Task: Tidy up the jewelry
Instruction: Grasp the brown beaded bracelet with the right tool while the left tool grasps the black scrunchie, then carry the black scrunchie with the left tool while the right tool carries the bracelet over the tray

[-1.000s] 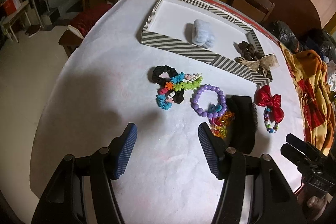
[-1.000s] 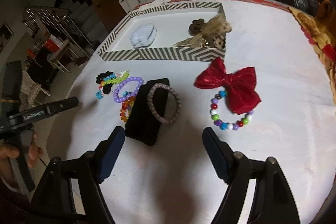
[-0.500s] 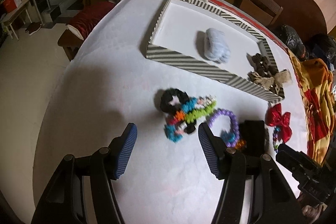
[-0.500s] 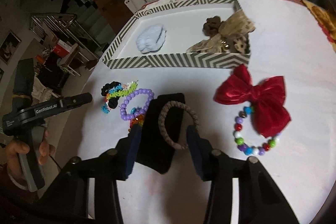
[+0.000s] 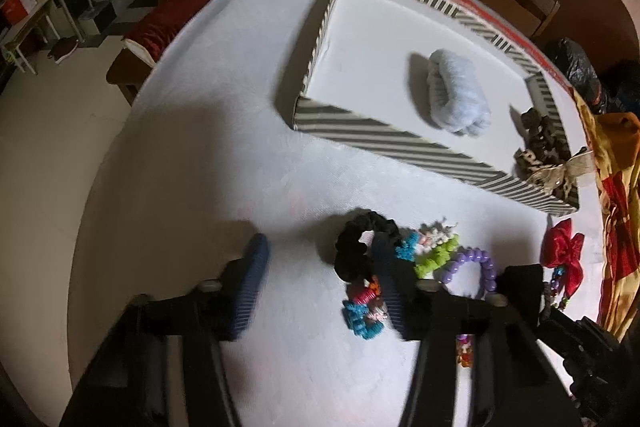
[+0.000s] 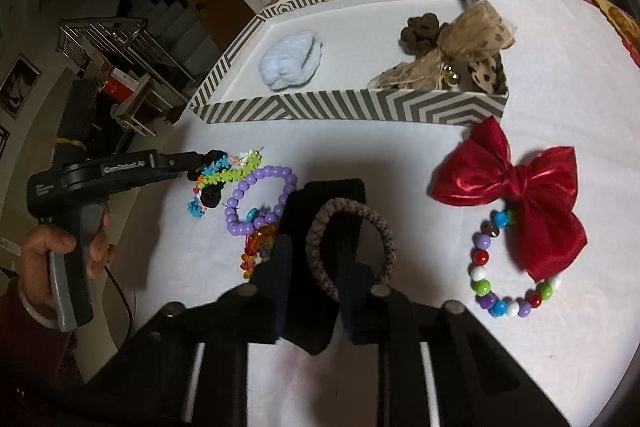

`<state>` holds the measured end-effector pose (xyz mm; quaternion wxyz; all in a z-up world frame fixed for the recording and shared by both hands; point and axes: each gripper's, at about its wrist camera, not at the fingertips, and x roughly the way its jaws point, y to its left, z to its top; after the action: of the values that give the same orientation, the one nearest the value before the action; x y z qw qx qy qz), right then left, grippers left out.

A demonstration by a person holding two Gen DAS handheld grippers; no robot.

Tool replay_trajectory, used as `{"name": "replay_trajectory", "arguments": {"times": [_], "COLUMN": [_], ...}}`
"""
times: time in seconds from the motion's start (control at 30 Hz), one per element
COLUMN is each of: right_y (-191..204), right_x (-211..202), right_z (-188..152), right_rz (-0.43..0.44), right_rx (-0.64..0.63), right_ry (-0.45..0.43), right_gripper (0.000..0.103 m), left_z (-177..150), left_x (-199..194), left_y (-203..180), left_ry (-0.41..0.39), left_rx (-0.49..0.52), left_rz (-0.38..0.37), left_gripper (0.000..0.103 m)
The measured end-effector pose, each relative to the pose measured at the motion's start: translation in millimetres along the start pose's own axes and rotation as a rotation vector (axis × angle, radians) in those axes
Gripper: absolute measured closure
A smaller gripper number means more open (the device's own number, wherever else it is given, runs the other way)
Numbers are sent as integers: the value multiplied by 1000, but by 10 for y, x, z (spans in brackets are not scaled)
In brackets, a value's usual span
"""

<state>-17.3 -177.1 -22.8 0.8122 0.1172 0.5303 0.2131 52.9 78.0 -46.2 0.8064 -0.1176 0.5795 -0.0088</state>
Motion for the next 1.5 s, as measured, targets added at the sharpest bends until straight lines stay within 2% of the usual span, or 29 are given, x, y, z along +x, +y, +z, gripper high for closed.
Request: {"name": "replay_trajectory", "arguments": {"times": [0.03, 0.07, 0.13, 0.23, 0.53, 0.9, 1.3, 1.5], "right_y": [-5, -8, -12, -6, -87, -76, -32, 56], "right_x": [14, 18, 6, -84, -508, -853, -1004, -1038], "right_z": [0, -2, -7, -11, -1, 22, 86, 159], "right_rz": [3, 4, 8, 12, 49, 86, 92, 86], "right_rx": [1, 2, 3, -4, 18, 18, -1, -30], "right_ry": [2, 1, -7, -23, -100, -166, -192, -194], "right_gripper": [90, 93, 95, 95, 95, 95, 95, 95], "left_z": [12, 17, 25, 24, 50, 76, 71, 126], "left_x": [36, 32, 43, -8, -613, -1277, -1416, -1382], "left_y": [2, -8, -38, -32, -94, -343, -538, -578], "left_ry": [13, 1, 3, -3, -108, -217, -275, -277], "left_rx": [4, 13, 35, 25, 25, 77, 111, 114], "left_rz": [-3, 5, -7, -36, -119, -131, -61, -56], "left_gripper": [77, 80, 97, 102, 103, 103, 103, 102]}}
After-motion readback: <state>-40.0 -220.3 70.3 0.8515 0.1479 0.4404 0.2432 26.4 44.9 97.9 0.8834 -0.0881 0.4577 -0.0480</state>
